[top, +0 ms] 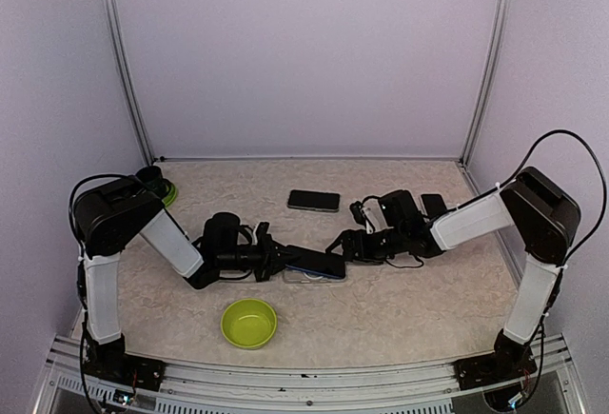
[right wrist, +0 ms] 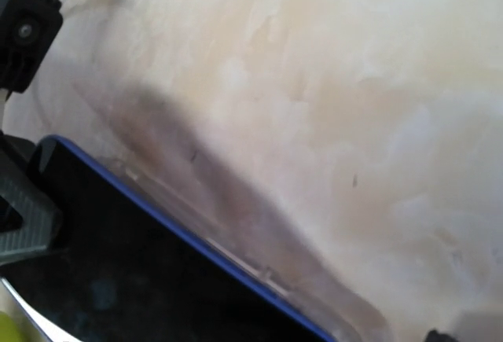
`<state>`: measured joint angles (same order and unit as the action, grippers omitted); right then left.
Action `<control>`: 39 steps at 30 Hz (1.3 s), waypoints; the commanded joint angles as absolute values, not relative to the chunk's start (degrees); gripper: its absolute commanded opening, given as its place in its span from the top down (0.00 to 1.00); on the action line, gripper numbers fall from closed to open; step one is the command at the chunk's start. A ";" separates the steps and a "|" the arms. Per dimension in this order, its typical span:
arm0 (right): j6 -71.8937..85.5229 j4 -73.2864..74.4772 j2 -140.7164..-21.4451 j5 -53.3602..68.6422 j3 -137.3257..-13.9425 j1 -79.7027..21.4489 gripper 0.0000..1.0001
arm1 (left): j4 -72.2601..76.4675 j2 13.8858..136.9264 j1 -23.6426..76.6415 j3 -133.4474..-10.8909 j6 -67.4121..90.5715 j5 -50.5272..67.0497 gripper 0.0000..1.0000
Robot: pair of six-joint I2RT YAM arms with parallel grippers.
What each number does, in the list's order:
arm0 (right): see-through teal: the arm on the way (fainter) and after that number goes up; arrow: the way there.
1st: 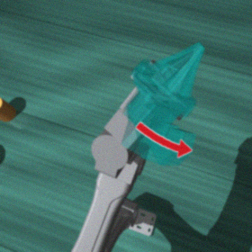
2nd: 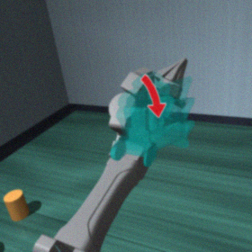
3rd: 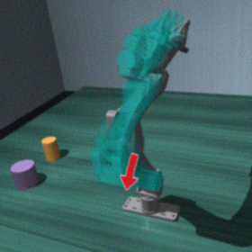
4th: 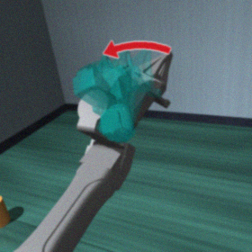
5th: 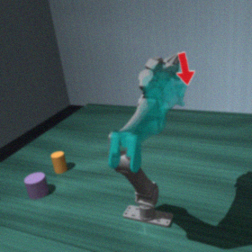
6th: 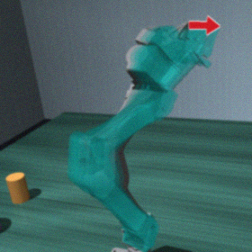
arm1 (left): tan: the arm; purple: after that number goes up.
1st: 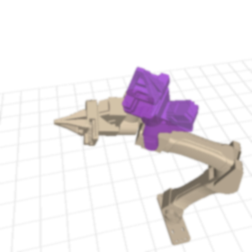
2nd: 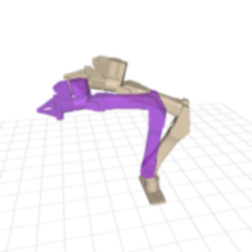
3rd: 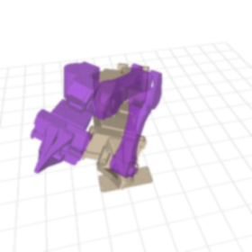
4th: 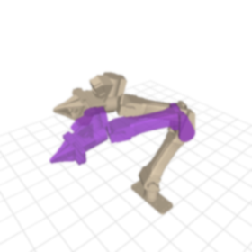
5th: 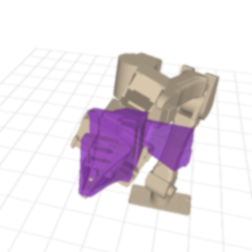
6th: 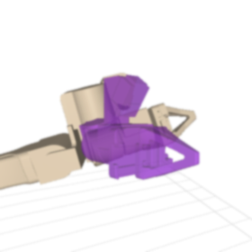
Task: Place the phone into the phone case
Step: Install the phone case on the phone.
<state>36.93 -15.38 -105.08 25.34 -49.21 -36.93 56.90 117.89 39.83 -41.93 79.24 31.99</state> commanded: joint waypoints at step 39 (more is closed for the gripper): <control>52.51 -43.39 -111.11 46.75 -45.44 -38.67 0.65 | 67.12 114.03 40.78 -41.31 78.44 34.74 1.00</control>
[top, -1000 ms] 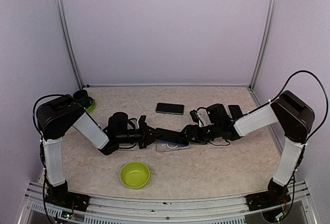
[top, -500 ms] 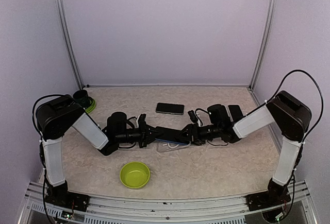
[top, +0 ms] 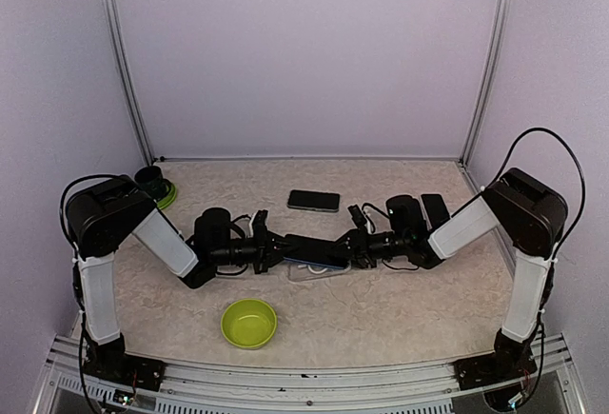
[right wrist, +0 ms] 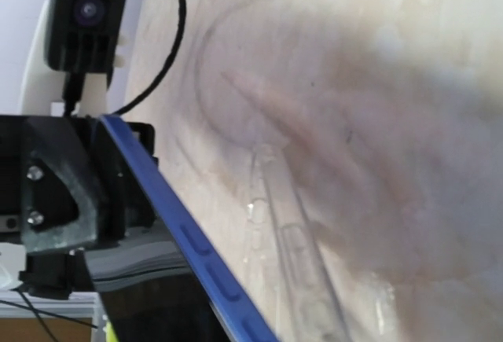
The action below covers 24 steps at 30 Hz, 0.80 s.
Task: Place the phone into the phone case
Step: Install the phone case on the phone.
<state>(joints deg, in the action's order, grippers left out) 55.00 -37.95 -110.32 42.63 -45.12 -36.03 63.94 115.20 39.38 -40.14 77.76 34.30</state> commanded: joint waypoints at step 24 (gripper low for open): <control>52.52 -43.81 -112.55 48.07 -45.56 -38.47 0.95 | 67.36 114.26 40.78 -41.57 78.49 35.12 1.00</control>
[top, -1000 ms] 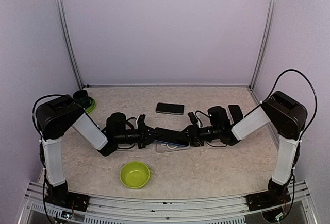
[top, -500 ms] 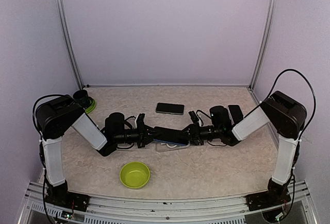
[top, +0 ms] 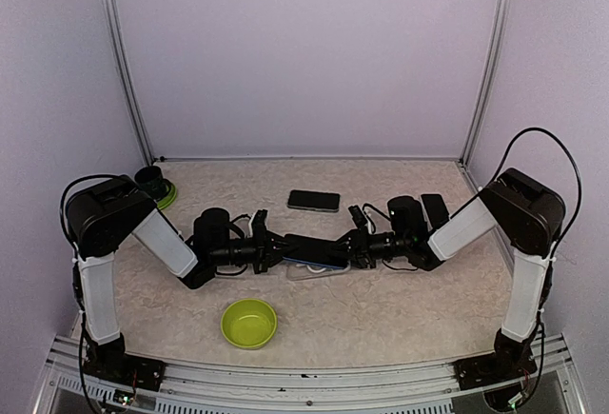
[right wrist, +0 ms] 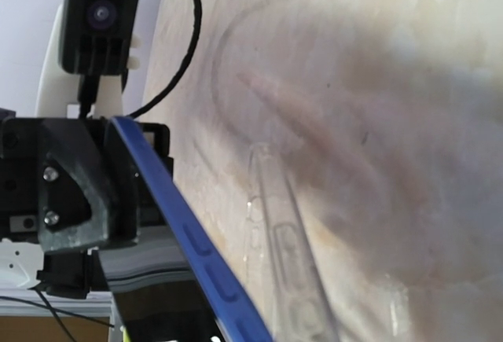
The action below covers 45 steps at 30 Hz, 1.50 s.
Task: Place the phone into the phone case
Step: Install the phone case on the phone.
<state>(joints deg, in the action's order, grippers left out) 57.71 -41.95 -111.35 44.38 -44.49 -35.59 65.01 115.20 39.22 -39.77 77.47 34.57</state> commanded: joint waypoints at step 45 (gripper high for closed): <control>51.24 -41.04 -108.97 46.80 -44.70 -38.37 1.00 | 48.56 101.82 41.04 -40.60 63.42 27.68 0.44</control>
<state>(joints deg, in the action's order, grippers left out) 53.19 -43.27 -110.50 46.35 -44.51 -37.47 50.89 107.63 40.71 -39.77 68.75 31.38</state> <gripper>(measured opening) 0.229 0.557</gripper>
